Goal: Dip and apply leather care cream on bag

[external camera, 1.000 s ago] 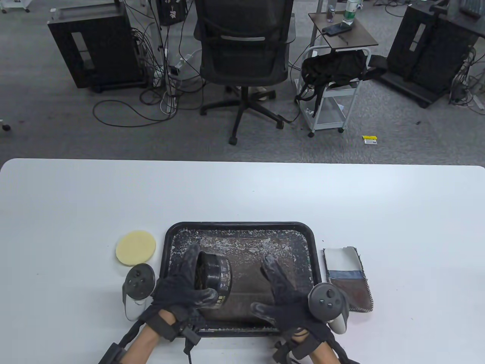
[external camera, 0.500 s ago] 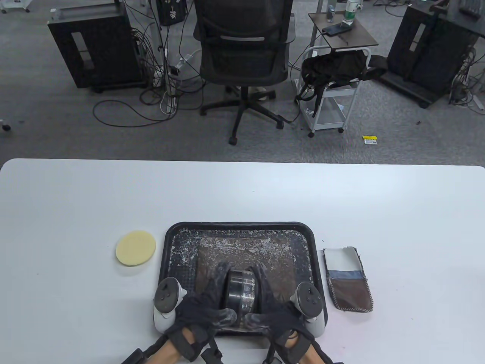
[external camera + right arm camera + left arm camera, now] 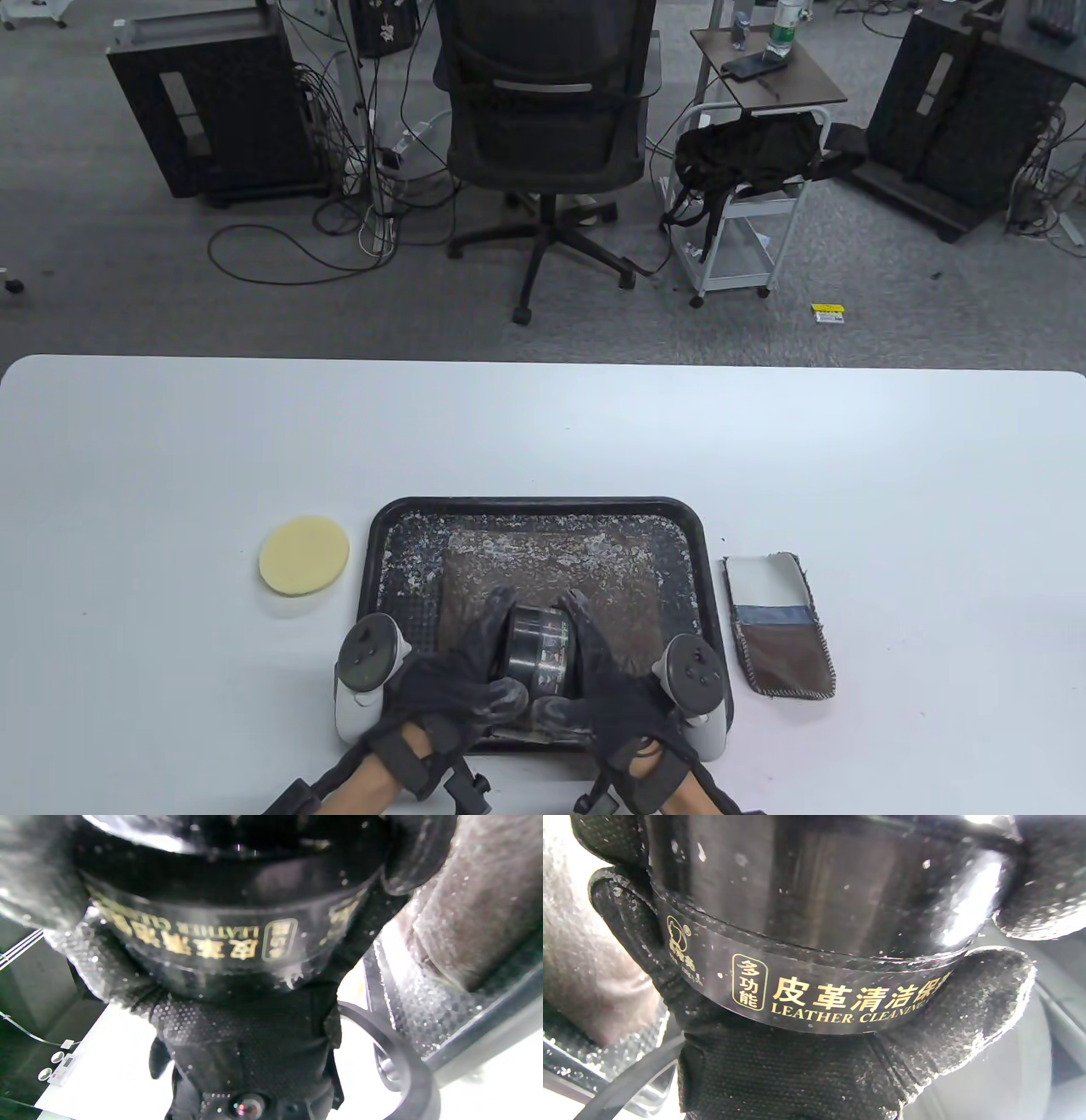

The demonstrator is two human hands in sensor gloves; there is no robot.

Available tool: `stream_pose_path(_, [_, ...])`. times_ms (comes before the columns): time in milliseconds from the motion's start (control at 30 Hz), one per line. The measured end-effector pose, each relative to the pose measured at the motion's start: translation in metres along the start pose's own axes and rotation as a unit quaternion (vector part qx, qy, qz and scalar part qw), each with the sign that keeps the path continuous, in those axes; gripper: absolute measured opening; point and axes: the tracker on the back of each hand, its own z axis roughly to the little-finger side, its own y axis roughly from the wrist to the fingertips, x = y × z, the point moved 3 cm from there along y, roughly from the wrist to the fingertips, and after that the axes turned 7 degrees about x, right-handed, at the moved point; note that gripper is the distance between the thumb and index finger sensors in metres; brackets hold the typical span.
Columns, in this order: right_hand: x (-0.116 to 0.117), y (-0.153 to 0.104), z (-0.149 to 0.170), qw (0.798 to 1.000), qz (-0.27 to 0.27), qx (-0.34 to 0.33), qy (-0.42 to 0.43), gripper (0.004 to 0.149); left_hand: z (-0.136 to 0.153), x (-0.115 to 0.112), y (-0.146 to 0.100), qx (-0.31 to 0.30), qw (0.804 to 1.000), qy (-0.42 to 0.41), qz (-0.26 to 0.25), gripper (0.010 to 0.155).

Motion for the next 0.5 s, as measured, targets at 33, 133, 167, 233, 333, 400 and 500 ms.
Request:
stream_pose_path(33, [0.0, 0.0, 0.0, 1.0, 0.001, 0.0, -0.002, 0.123, 0.001, 0.001, 0.0, 0.006, 1.0, -0.002, 0.0, 0.113])
stream_pose_path(133, [0.0, -0.001, -0.004, 0.999, 0.014, -0.01, -0.036, 0.122, 0.01, 0.001, 0.0, 0.039, 0.999, -0.03, 0.004, 0.113])
stream_pose_path(167, [0.0, -0.001, -0.006, 0.998, 0.019, -0.014, -0.056, 0.122, 0.013, 0.001, 0.001, 0.047, 0.998, -0.048, 0.009, 0.113])
stream_pose_path(233, [0.0, -0.002, -0.01, 0.992, 0.025, -0.028, -0.12, 0.122, 0.024, -0.001, 0.001, 0.078, 0.991, -0.103, 0.028, 0.113])
stream_pose_path(333, [0.002, -0.002, -0.01, 0.99, 0.026, -0.031, -0.134, 0.122, 0.03, -0.001, 0.001, 0.094, 0.988, -0.115, 0.036, 0.113])
stream_pose_path(400, [0.002, -0.001, -0.011, 0.989, 0.025, -0.034, -0.142, 0.122, 0.031, -0.001, 0.001, 0.098, 0.987, -0.118, 0.04, 0.114])
stream_pose_path(500, [0.003, -0.001, -0.012, 0.987, 0.026, -0.038, -0.154, 0.122, 0.033, -0.002, 0.001, 0.105, 0.985, -0.127, 0.049, 0.113])
